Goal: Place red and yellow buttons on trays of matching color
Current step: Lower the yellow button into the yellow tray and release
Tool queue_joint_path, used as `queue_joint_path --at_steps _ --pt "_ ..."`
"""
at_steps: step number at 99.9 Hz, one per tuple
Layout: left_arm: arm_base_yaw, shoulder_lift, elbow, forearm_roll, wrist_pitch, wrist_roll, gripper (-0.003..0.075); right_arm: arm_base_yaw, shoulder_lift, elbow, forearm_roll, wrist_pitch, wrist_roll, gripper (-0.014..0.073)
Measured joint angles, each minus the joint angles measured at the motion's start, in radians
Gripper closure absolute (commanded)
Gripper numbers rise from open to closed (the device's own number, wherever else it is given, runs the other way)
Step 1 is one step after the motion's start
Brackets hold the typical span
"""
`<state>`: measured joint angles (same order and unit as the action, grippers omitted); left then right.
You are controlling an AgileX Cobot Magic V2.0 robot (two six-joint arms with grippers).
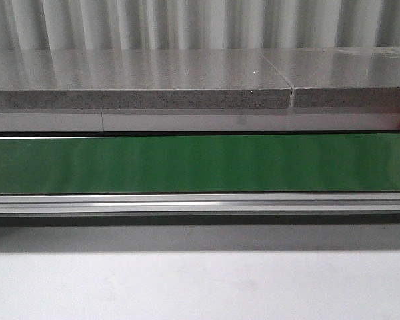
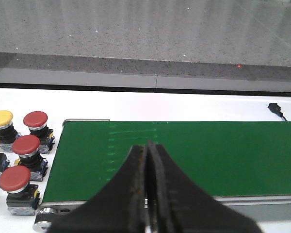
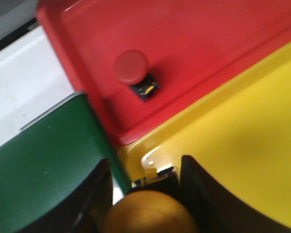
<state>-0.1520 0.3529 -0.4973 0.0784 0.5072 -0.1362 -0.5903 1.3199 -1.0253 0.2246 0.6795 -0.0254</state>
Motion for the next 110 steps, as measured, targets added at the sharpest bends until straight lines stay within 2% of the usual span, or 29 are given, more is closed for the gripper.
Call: queue_joint_path --at_steps 30,72,82,99,104,110 --pt "0.000 0.000 0.000 0.000 0.000 0.000 0.0741 -0.027 0.095 0.175 0.032 -0.197 0.025 0.0447" --pt "0.000 0.000 0.000 0.000 0.000 0.000 0.0741 -0.027 0.257 0.191 0.040 -0.294 0.025 0.0433" --pt "0.000 0.000 0.000 0.000 0.000 0.000 0.0741 -0.027 0.273 0.191 0.040 -0.297 0.025 0.0333" --pt "0.000 0.000 0.000 0.000 0.000 0.000 0.0741 -0.027 0.277 0.191 0.047 -0.302 0.025 0.0011" --pt "0.000 0.000 0.000 0.000 0.000 0.000 0.0741 -0.027 0.277 0.191 0.053 -0.303 0.025 -0.0042" --pt "0.000 0.000 0.000 0.000 0.000 0.000 0.0741 -0.027 0.277 0.191 0.057 -0.302 0.025 -0.0065"
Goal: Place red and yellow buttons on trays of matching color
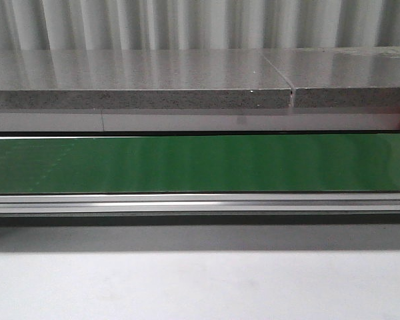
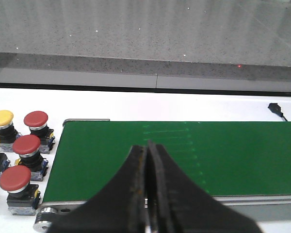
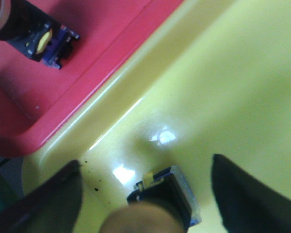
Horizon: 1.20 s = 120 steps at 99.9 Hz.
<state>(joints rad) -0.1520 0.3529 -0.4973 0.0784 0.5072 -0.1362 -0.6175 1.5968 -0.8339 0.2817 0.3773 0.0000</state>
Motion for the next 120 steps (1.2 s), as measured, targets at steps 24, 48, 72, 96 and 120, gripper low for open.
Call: queue_joint_path --at_steps 24,48,72,96,120 --pt "0.000 0.000 0.000 0.000 0.000 0.000 0.0741 0.000 -0.013 0.000 0.026 -0.003 0.000 -0.0061" --pt "0.000 0.000 0.000 0.000 0.000 0.000 0.0741 0.032 -0.145 0.000 0.034 -0.022 -0.009 -0.0061" --pt "0.000 0.000 0.000 0.000 0.000 0.000 0.0741 0.186 -0.333 0.000 0.036 -0.024 -0.094 -0.0061" --pt "0.000 0.000 0.000 0.000 0.000 0.000 0.0741 0.408 -0.504 0.000 0.038 -0.011 -0.236 -0.0061" --pt "0.000 0.000 0.000 0.000 0.000 0.000 0.0741 0.538 -0.623 0.029 0.038 0.031 -0.332 -0.0059"
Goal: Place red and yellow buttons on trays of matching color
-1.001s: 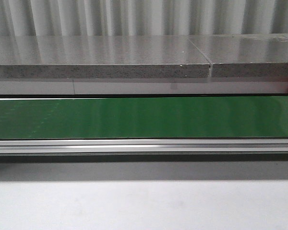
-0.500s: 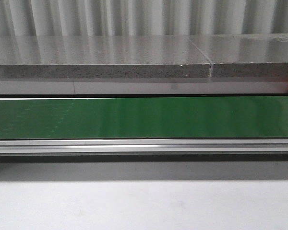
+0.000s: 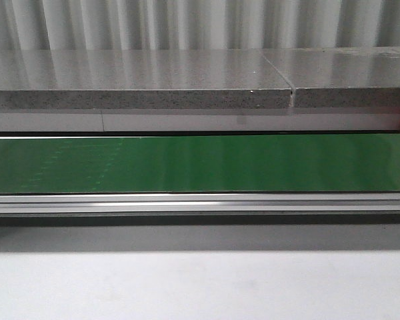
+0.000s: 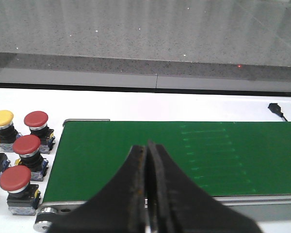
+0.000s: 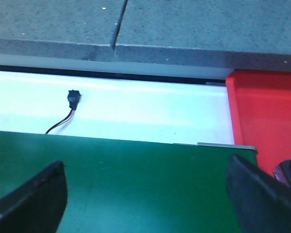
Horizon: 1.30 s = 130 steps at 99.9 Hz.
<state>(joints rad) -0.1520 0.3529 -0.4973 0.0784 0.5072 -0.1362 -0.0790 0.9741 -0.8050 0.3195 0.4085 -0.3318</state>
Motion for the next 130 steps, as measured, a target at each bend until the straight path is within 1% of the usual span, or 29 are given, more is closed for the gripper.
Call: queue_joint_path --at_steps 8,17,22,27,29,34,36,41,49,53,130 --pt "0.000 0.000 0.000 0.000 0.000 0.000 0.0741 0.015 -0.043 0.028 0.000 0.004 -0.014 -0.0029" --pt "0.000 0.000 0.000 0.000 0.000 0.000 0.0741 0.020 -0.098 0.063 0.000 0.008 -0.018 0.0067" --pt "0.000 0.000 0.000 0.000 0.000 0.000 0.0741 0.020 -0.127 0.079 0.000 0.010 -0.018 0.0144" --pt "0.000 0.000 0.000 0.000 0.000 0.000 0.0741 0.020 -0.160 0.094 0.000 0.012 -0.018 0.0249" --pt "0.000 0.000 0.000 0.000 0.000 0.000 0.0741 0.020 -0.168 0.100 0.000 0.012 -0.018 0.0277" --pt "0.000 0.000 0.000 0.000 0.000 0.000 0.0741 0.020 -0.200 0.112 0.000 0.012 -0.018 0.0396" --pt "0.000 0.000 0.000 0.000 0.000 0.000 0.0741 0.020 -0.207 0.117 0.000 0.012 -0.018 0.0425" --pt "0.000 0.000 0.000 0.000 0.000 0.000 0.0741 0.020 -0.234 0.129 0.000 0.012 -0.018 0.0538" --pt "0.000 0.000 0.000 0.000 0.000 0.000 0.0741 0.020 -0.261 0.142 0.000 0.014 -0.018 0.0670" --pt "0.000 0.000 0.000 0.000 0.000 0.000 0.0741 0.020 -0.270 0.147 0.000 0.016 -0.018 0.0657" --pt "0.000 0.000 0.000 0.000 0.000 0.000 0.0741 0.020 -0.275 0.154 0.000 0.052 -0.020 0.0662"
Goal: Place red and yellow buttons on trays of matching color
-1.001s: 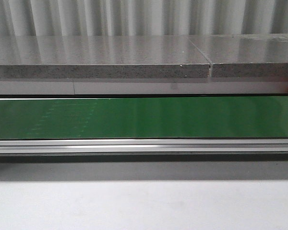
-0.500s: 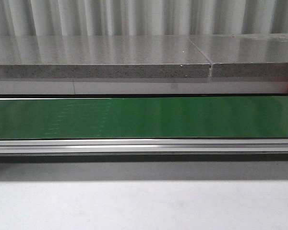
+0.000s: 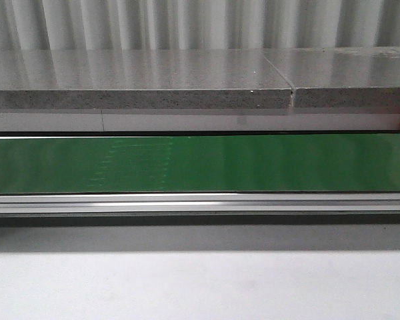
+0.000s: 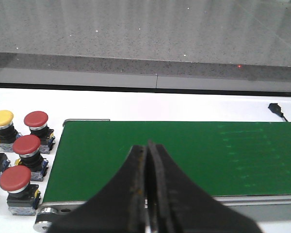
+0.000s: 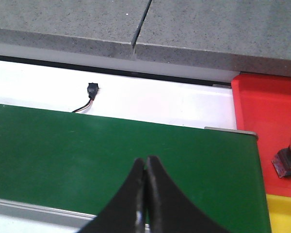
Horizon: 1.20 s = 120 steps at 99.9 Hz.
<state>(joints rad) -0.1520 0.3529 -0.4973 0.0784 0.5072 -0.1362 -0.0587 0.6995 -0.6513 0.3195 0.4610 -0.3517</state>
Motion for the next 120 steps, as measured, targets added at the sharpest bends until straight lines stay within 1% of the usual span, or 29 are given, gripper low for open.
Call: queue_joint_path --at_steps 15,22,27,31,32,34,37,38,39,41,42,46,53,58,86,90,95,101,112,120 --pt "0.000 0.000 0.000 0.031 0.000 0.000 0.0737 0.000 0.000 0.000 0.000 0.000 0.000 0.0662" --pt "0.000 0.000 0.000 0.043 0.000 0.000 0.0694 0.000 0.000 0.000 0.000 0.000 0.000 0.0662" --pt "0.000 0.000 0.000 0.047 0.000 0.000 0.0627 0.000 0.000 0.000 0.000 0.000 0.000 0.0662" --pt "0.000 0.000 0.000 0.049 0.000 0.000 0.0548 0.000 0.000 0.000 0.000 0.000 0.000 0.0662" --pt "0.000 0.000 0.000 0.049 0.000 0.000 0.0518 0.000 0.000 0.000 0.000 0.000 0.000 0.0662" --pt "0.000 0.000 0.000 0.049 0.000 0.000 0.0486 0.000 0.000 0.000 0.000 0.000 0.000 0.0662" --pt "0.000 0.000 0.000 0.049 0.000 0.000 0.0402 0.000 0.000 0.000 0.000 0.000 0.000 0.0662" --pt "0.000 0.000 0.000 0.051 0.000 0.000 0.0386 0.000 0.000 0.000 0.000 0.000 0.000 0.0662" --pt "0.000 0.000 0.000 0.051 0.000 0.000 0.0350 0.000 0.000 0.000 0.000 0.000 0.000 0.0662" --pt "0.000 0.000 0.000 0.051 0.000 0.000 0.0316 0.000 0.000 0.000 0.000 0.000 0.000 0.0662" --pt "0.000 0.000 0.000 0.051 0.000 0.000 0.0282 0.000 0.000 0.000 0.000 0.000 0.000 0.0662" --pt "0.000 0.000 0.000 0.051 0.000 0.000 0.0191 0.000 0.000 0.000 0.000 0.000 0.000 0.0662" --pt "0.000 0.000 0.000 0.051 0.000 0.000 0.0096 0.000 0.000 0.000 0.000 0.000 0.000 0.0662" --pt "0.000 0.000 0.000 0.051 0.000 0.000 0.0078 0.000 0.000 0.000 0.000 0.000 0.000 0.0662" --pt "0.000 0.000 0.000 0.053 0.009 0.000 0.0083 0.000 0.000 0.000 0.000 0.000 0.000 0.0662" --pt "0.000 0.002 0.000 0.056 0.009 -0.017 0.0083 0.000 0.000 0.000 0.000 0.000 0.000 0.0662" --pt "0.004 0.011 0.000 0.070 0.009 -0.057 0.0083 0.000 0.000 0.000 0.000 0.000 0.000 0.0662" --pt "0.016 0.033 0.000 0.111 0.009 -0.139 0.0083 0.000 0.000 0.000 0.000 0.000 0.000 0.0662" --pt "0.066 0.100 0.000 0.198 0.009 -0.292 0.0083 0.000 0.000 0.000 0.000 0.001 0.000 0.0662" --pt "0.116 0.164 -0.002 0.231 0.009 -0.359 0.0083 0.000 0.000 0.000 0.000 0.001 0.000 0.0662"
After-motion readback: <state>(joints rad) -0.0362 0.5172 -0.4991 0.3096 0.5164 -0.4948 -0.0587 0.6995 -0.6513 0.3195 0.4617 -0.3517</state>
